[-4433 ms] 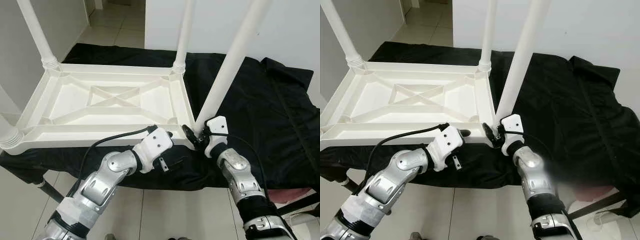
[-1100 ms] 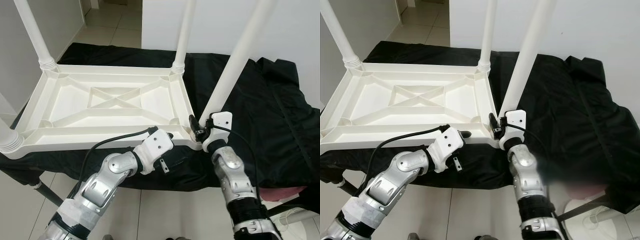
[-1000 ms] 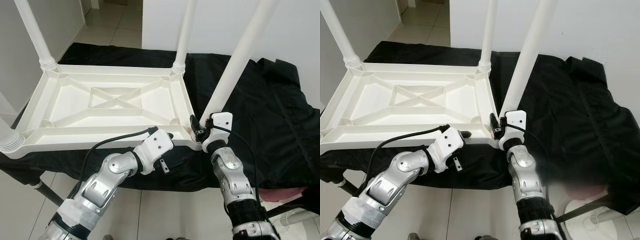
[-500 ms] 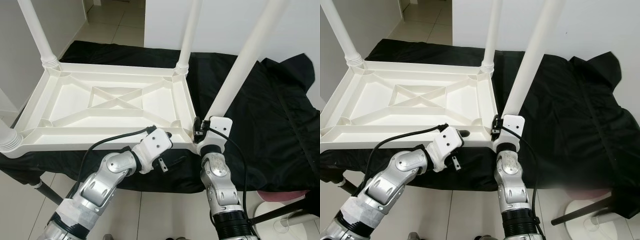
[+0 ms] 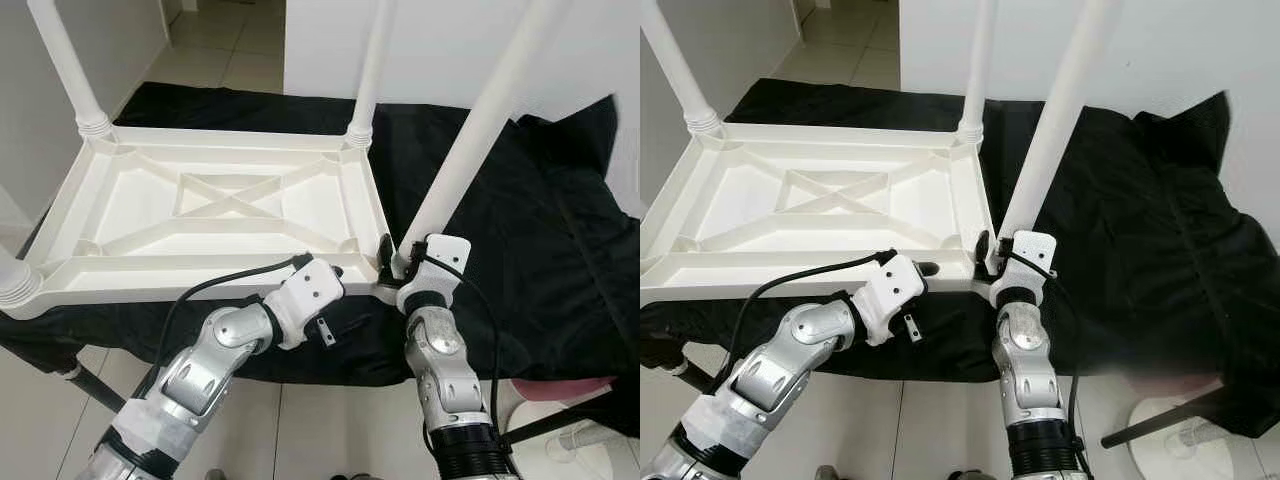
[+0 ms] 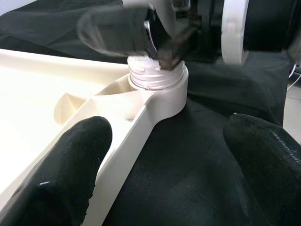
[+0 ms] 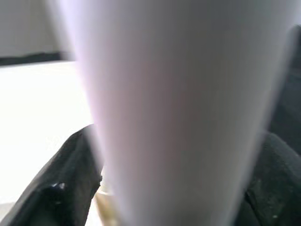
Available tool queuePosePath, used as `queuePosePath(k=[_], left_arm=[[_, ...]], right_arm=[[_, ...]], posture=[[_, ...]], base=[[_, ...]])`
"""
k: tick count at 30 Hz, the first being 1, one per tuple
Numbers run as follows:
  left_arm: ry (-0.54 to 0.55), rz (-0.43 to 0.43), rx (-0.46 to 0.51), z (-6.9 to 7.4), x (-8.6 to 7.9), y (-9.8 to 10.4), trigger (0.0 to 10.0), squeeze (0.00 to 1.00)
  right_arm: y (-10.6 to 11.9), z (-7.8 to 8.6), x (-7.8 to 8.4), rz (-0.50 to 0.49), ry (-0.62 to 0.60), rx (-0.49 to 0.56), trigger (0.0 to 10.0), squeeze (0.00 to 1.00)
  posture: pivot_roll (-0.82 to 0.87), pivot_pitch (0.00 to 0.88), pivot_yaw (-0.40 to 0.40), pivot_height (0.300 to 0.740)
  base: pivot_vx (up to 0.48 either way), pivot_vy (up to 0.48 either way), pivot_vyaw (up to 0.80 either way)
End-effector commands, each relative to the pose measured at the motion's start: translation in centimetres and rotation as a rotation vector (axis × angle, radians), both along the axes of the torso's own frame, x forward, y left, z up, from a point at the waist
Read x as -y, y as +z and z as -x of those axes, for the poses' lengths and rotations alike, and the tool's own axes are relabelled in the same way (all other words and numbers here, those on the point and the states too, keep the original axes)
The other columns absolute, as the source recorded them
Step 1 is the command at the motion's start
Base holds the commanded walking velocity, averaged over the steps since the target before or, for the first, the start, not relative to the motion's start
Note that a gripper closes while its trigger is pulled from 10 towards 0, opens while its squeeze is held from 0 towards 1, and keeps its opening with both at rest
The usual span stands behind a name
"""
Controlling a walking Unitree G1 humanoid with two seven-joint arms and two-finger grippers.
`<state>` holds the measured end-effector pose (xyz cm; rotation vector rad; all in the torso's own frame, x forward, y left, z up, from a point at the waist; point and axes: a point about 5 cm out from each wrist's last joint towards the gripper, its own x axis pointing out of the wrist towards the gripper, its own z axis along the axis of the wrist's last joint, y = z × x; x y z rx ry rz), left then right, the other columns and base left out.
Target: Building children table
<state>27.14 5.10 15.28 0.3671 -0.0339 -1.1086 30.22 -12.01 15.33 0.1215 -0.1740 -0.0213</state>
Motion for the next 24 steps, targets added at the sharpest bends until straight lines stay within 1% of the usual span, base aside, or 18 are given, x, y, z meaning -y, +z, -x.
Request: queuePosePath(k=[1,2,5,6,7,10,12,13,16,17,20,22,24], left_arm=[[-0.029,-0.020,-0.009,0.4,0.2,-0.3,10.0,0.00],[-0.029,-0.018,-0.010,0.5,0.2,-0.3,10.0,0.00],[-0.029,-0.018,-0.009,0.5,0.2,-0.3,10.0,0.00],[-0.030,-0.018,-0.010,0.5,0.2,-0.3,10.0,0.00],[-0.030,-0.018,-0.010,0.5,0.2,-0.3,10.0,0.00],[-0.034,-0.017,-0.012,0.5,0.3,-0.4,10.0,0.00],[-0.035,-0.017,-0.012,0.5,0.4,-0.3,10.0,0.00],[-0.035,-0.017,-0.013,0.5,0.4,-0.4,10.0,0.00],[-0.036,-0.017,-0.013,0.5,0.4,-0.4,10.0,0.00],[-0.041,-0.018,-0.011,0.6,0.5,-0.4,10.0,0.00],[-0.044,-0.018,-0.010,0.6,0.6,-0.3,10.0,0.00],[-0.044,-0.018,-0.008,0.5,0.6,-0.3,10.0,0.00],[-0.043,-0.018,-0.007,0.5,0.6,-0.3,10.0,0.00]], right_arm=[[-1.0,0.7,-0.2,-0.001,0.067,-0.027,10.0,0.32],[-1.0,0.7,-0.2,0.007,0.097,-0.021,10.0,0.00],[-0.9,0.7,0.0,0.020,0.147,-0.013,10.0,0.00],[-1.1,0.6,0.2,0.064,0.193,-0.004,10.0,0.00],[-1.1,0.6,0.2,0.064,0.193,-0.004,10.0,0.00],[-2.0,0.1,1.0,0.116,0.279,-0.025,10.0,0.00],[-2.2,0.0,1.2,0.127,0.295,-0.028,10.0,0.00],[-2.2,-0.1,1.5,0.147,0.316,-0.021,10.0,0.00],[-2.2,-0.3,1.7,0.157,0.336,-0.020,10.0,0.00],[-2.2,-0.6,1.9,0.213,0.376,-0.012,10.0,0.00],[-2.3,-0.8,1.9,0.216,0.404,-0.015,10.0,0.00],[-2.2,-1.4,2.1,0.230,0.427,-0.011,10.0,0.00],[-2.2,-1.5,2.1,0.233,0.431,-0.011,10.0,0.00]], posture=[[0.01,0.071,-0.080,0.740],[0.01,0.070,-0.079,0.740],[0.01,0.069,-0.080,0.740],[0.01,0.068,-0.080,0.740],[0.01,0.068,-0.080,0.740],[0.01,0.065,-0.081,0.740],[0.01,0.063,-0.082,0.740],[0.01,0.063,-0.081,0.740],[0.01,0.061,-0.080,0.740],[0.01,0.061,-0.080,0.740],[0.01,0.061,-0.079,0.740],[0.01,0.060,-0.078,0.740],[0.01,0.060,-0.078,0.740]], base=[[0.000,0.000,0.00],[0.000,0.000,0.00],[0.000,0.000,0.00],[0.000,0.000,0.00],[0.000,0.000,0.00],[0.000,0.000,0.00],[0.000,0.000,0.00],[0.000,0.000,0.00],[0.000,0.000,0.00],[0.000,0.000,0.00],[0.000,0.000,0.00],[0.000,0.000,0.00],[0.000,0.000,0.00]])
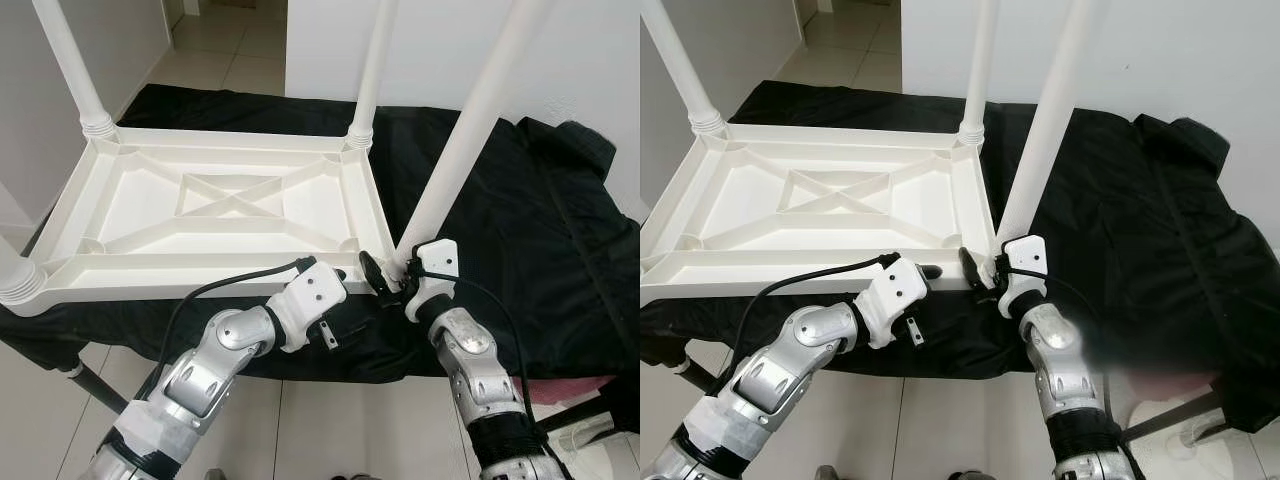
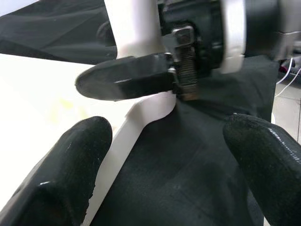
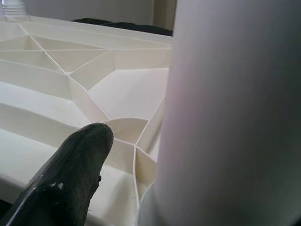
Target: Building children table
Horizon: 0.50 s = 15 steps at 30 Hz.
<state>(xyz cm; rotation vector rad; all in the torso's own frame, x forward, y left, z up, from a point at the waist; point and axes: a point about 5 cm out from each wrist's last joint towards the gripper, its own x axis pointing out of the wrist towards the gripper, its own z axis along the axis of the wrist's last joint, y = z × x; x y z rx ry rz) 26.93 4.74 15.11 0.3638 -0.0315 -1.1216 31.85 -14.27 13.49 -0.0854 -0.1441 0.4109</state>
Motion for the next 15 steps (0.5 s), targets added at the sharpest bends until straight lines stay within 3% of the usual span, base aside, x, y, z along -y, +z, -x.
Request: queuePosePath(k=[1,3,4,8,9,15], left_arm=[[-0.032,-0.017,-0.001,0.3,0.3,-0.1,10.0,0.00],[-0.032,-0.017,0.000,0.3,0.3,-0.1,10.0,0.00],[-0.032,-0.017,0.000,0.3,0.3,0.0,10.0,0.00],[-0.032,-0.018,0.001,0.3,0.3,0.0,10.0,0.00],[-0.027,-0.018,0.003,0.3,0.2,0.0,10.0,0.00],[-0.011,-0.018,0.004,0.3,0.0,-0.1,10.0,0.00]], right_arm=[[-0.3,-0.2,-0.1,0.013,0.028,-0.005,5.5,0.00],[-0.3,-0.5,-0.1,0.027,0.039,0.000,5.5,0.00],[-0.3,-0.7,0.0,0.033,0.047,0.001,3.4,0.00],[-0.3,-0.8,0.0,0.033,0.053,0.000,3.4,0.00],[-0.5,-1.0,0.3,0.050,0.053,-0.008,0.0,0.00],[-1.4,-1.0,0.9,0.088,0.057,-0.040,0.0,0.00]], posture=[[0.01,0.060,-0.079,0.740],[0.01,0.060,-0.079,0.740],[0.02,0.061,-0.081,0.740],[0.02,0.061,-0.081,0.740],[0.02,0.061,-0.086,0.740],[0.03,0.068,-0.090,0.740]], base=[[0.000,0.000,0.00],[0.000,0.000,0.00],[0.000,0.000,0.00],[0.000,0.000,0.00],[0.000,0.000,0.00],[0.000,0.000,0.00]])
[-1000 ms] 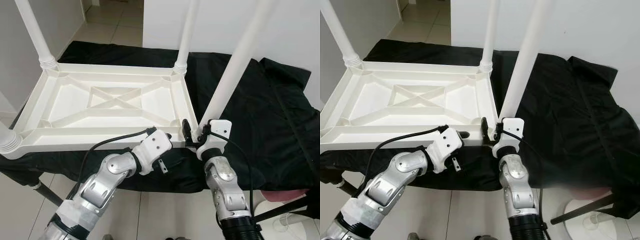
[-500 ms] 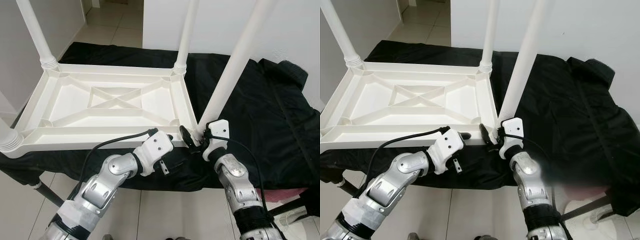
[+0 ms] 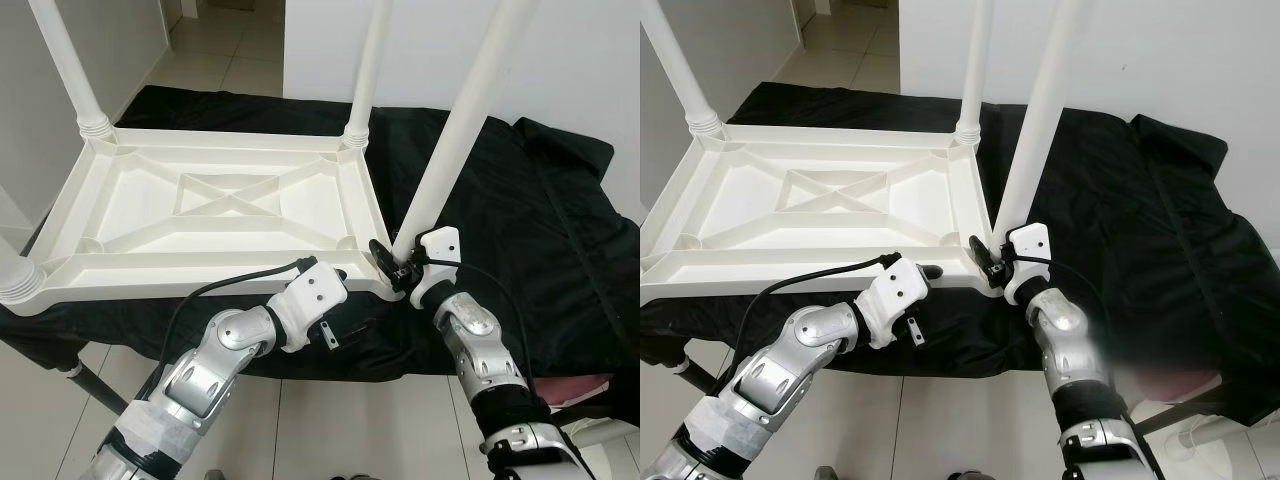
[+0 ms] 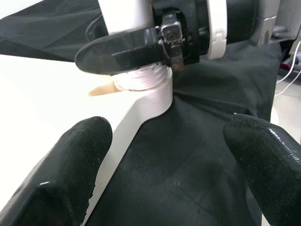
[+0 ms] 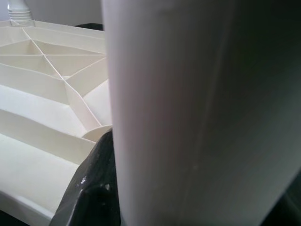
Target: Building children table
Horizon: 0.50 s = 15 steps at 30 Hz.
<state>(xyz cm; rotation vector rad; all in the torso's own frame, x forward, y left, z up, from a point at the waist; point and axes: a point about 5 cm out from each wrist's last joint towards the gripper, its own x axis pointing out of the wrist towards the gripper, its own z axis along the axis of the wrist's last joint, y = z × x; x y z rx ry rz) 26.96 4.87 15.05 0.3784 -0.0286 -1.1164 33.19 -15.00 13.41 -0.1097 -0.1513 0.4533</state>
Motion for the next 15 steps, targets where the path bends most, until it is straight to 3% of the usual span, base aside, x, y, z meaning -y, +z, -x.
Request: queuePosePath(k=[1,4,5,15], left_arm=[[-0.012,-0.002,-0.004,0.36,0.12,-0.06,10.0,0.00],[-0.009,0.001,-0.005,0.32,0.16,-0.05,10.0,0.00],[-0.008,0.002,-0.006,0.29,0.17,-0.05,10.0,0.00],[-0.008,0.003,-0.010,0.37,0.19,-0.11,10.0,0.00]], right_arm=[[-1.38,0.31,0.45,0.053,-0.001,-0.055,0.0,0.00],[-1.33,0.31,0.57,0.037,-0.012,-0.061,0.0,0.00],[-1.29,0.24,0.67,0.024,-0.034,-0.064,10.0,0.00],[-1.37,0.42,0.09,-0.049,-0.166,-0.085,10.0,0.00]], posture=[[0.02,0.075,-0.088,0.740],[0.02,0.077,-0.088,0.740],[0.01,0.081,-0.085,0.740],[0.01,0.090,-0.079,0.740]], base=[[0.000,0.000,0.00],[0.000,0.000,0.00],[0.000,0.000,0.00],[0.000,0.000,0.00]])
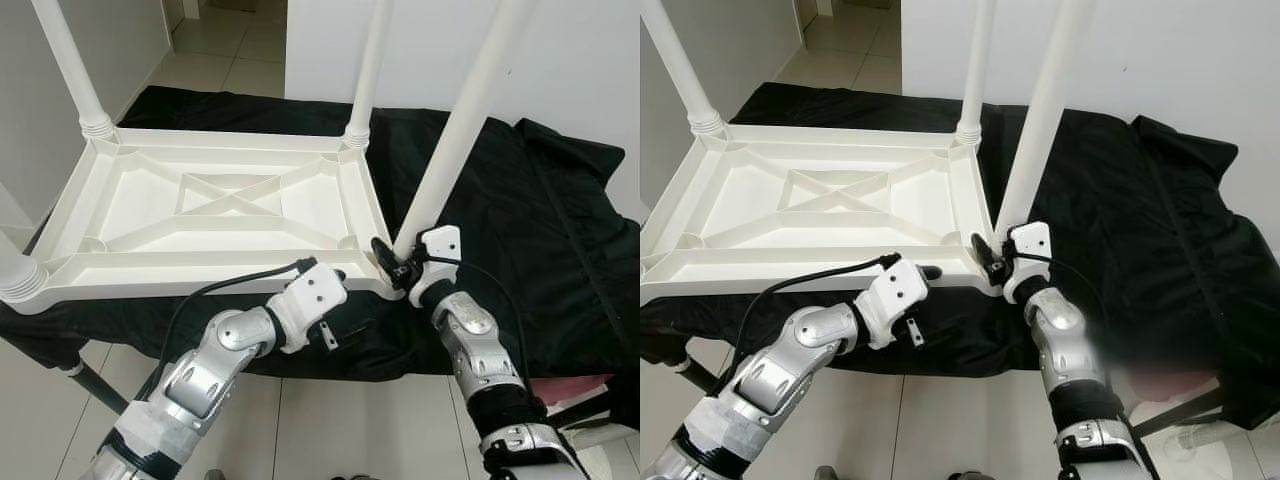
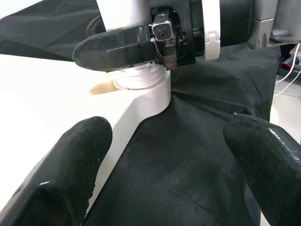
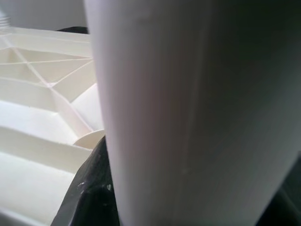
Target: Building children table
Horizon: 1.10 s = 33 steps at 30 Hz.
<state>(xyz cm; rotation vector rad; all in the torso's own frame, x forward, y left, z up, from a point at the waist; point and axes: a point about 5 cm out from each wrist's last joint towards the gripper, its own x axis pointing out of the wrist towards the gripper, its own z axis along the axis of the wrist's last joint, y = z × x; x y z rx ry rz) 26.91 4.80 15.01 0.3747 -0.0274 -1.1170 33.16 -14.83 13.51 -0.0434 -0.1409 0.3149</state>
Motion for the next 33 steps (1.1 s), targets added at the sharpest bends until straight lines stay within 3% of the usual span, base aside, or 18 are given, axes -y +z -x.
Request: queuePosePath(k=[1,3,4,10,12,16,17,19,27,28,33], left_arm=[[-0.008,0.001,-0.008,0.3,0.1,-0.1,10.0,0.00],[-0.006,0.003,-0.010,0.3,0.1,-0.1,10.0,0.00],[0.017,0.012,-0.005,0.1,0.0,-0.1,10.0,0.00],[0.036,0.015,-0.027,-0.2,0.0,-0.2,10.0,0.00],[0.025,0.006,-0.048,-0.1,0.1,-0.5,10.0,0.00],[0.024,0.006,-0.051,-0.1,0.1,-0.5,10.0,0.00],[0.029,0.010,-0.050,-0.2,0.0,-0.4,10.0,0.00],[0.034,0.015,-0.059,-0.2,0.1,-0.4,10.0,0.00],[0.027,0.006,-0.061,-0.2,0.0,-0.5,10.0,0.00],[0.027,0.005,-0.062,-0.2,0.0,-0.5,10.0,0.00],[0.025,0.002,-0.059,-0.2,0.0,-0.4,10.0,0.00]], right_arm=[[-1.5,0.4,0.3,0.020,-0.029,-0.069,10.0,0.00],[-1.5,0.4,0.2,0.000,-0.097,-0.078,10.0,0.00],[-1.6,0.7,0.1,-0.037,-0.251,-0.083,10.0,0.00],[-1.6,1.1,-0.9,-0.079,-0.323,-0.078,10.0,0.00],[-2.0,1.6,-1.4,-0.115,-0.449,-0.091,10.0,0.00],[-1.9,1.9,-2.1,-0.142,-0.487,-0.095,10.0,0.00],[-1.9,2.1,-3.4,-0.174,-0.466,-0.107,10.0,0.00],[-1.8,2.2,-4.2,-0.174,-0.429,-0.117,10.0,0.00],[-1.5,2.1,-3.9,-0.205,-0.392,-0.104,10.0,0.00],[-1.4,2.1,-3.9,-0.196,-0.386,-0.094,10.0,1.00],[-1.1,2.3,-3.9,-0.170,-0.377,-0.081,10.0,1.00]], posture=[[0.01,0.090,-0.079,0.740],[0.01,0.091,-0.080,0.740],[0.01,0.094,-0.079,0.740],[0.01,0.092,-0.077,0.740],[0.00,0.090,-0.079,0.740],[0.00,0.089,-0.081,0.740],[0.00,0.090,-0.081,0.740],[0.00,0.091,-0.080,0.740],[0.00,0.090,-0.076,0.740],[0.00,0.091,-0.074,0.740],[0.00,0.091,-0.073,0.740]], base=[[0.000,0.000,0.00],[0.000,0.000,0.00],[0.000,0.000,0.00],[0.000,0.000,0.00],[0.000,0.000,0.00],[0.000,0.000,0.00],[0.000,0.000,0.00],[0.000,0.000,0.00],[0.000,0.000,0.00],[0.000,0.000,0.00],[0.000,0.000,0.00]])
